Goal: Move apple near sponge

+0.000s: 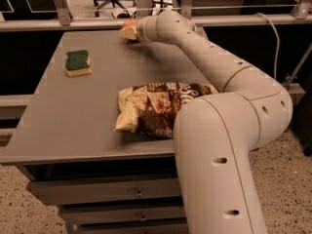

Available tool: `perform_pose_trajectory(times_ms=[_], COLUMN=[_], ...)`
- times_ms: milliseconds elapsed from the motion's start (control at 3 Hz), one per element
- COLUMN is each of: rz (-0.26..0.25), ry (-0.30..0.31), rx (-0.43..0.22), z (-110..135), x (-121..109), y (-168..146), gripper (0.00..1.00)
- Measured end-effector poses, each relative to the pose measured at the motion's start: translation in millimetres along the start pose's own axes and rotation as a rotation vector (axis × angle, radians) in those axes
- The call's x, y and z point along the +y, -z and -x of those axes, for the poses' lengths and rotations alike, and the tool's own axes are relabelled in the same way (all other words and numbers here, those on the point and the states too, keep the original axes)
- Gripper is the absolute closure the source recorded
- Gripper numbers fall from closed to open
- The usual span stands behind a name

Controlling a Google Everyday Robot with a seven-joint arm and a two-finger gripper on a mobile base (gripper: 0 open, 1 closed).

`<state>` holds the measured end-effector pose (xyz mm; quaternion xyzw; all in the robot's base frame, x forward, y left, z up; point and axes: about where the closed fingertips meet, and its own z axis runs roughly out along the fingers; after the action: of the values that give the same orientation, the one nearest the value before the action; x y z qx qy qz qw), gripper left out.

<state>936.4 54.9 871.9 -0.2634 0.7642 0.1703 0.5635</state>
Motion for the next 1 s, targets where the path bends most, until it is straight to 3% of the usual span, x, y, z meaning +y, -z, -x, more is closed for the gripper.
perform_pose_trajectory(times_ms=[333,667,1000], rz=[0.028,0.147,0.285], ry=[0.012,0.06,0.102], rx=[-0.018,-0.015,0.006], z=[15.4,24.6,15.7], x=[1.3,36.6,83.4], y=[31.2,87.6,115.2], gripper=[0.99,1.0,1.0])
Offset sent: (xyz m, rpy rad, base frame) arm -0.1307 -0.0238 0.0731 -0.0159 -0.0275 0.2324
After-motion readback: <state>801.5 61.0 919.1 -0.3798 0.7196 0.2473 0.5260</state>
